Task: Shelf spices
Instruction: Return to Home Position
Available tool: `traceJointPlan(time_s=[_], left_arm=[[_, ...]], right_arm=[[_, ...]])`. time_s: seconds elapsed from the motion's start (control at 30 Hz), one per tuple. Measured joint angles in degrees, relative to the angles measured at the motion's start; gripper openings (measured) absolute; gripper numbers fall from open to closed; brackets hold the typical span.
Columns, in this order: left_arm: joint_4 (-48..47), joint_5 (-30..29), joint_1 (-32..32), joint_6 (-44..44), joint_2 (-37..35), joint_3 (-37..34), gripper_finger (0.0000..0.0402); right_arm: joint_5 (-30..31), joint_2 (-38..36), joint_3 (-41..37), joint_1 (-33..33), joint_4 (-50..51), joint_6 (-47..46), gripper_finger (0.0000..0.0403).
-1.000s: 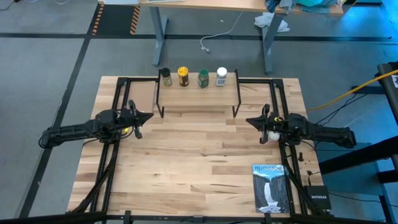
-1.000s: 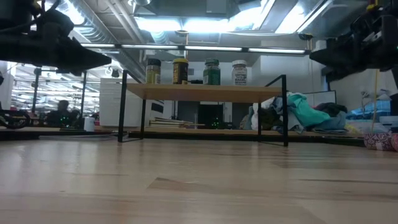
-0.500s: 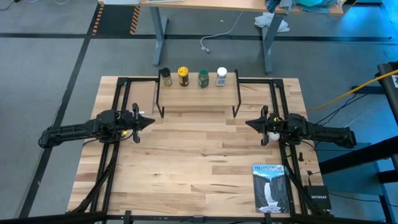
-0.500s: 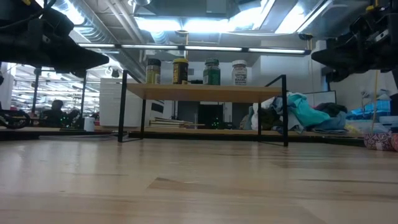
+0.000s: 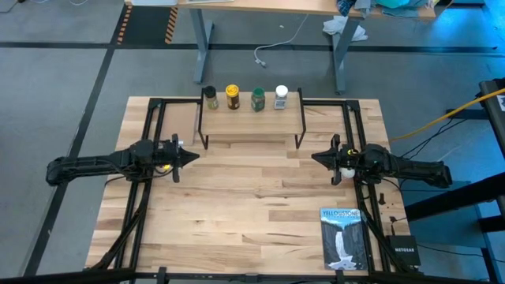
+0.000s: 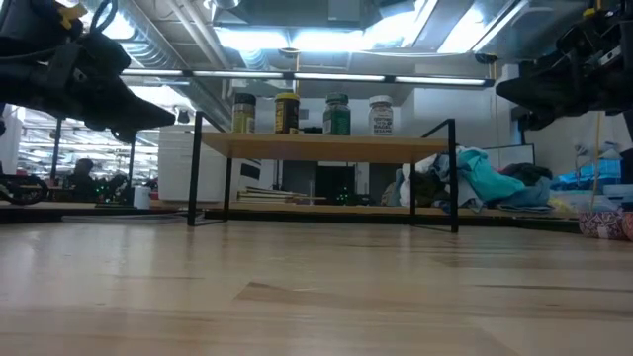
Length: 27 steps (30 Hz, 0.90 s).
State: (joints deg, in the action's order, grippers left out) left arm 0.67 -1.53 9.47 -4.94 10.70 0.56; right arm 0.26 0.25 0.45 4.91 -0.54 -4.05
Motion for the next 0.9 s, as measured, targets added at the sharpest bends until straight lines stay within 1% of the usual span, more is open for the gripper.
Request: traceJointPlan(time_s=[0.27, 0.5, 0.9], left_arm=[[0.0, 0.1, 0.0, -7.0, 0.0, 0.0, 0.0], [0.0, 0.1, 0.0, -2.2, 0.0, 0.0, 0.0], [0.0, 0.1, 0.0, -2.5, 0.0, 0.0, 0.0]], right_arm=[[0.2, 0.0, 0.0, 0.0, 0.0, 0.0, 0.003], [0.2, 0.0, 0.0, 0.0, 0.0, 0.0, 0.003], [0.2, 0.0, 0.0, 0.0, 0.0, 0.0, 0.0031]])
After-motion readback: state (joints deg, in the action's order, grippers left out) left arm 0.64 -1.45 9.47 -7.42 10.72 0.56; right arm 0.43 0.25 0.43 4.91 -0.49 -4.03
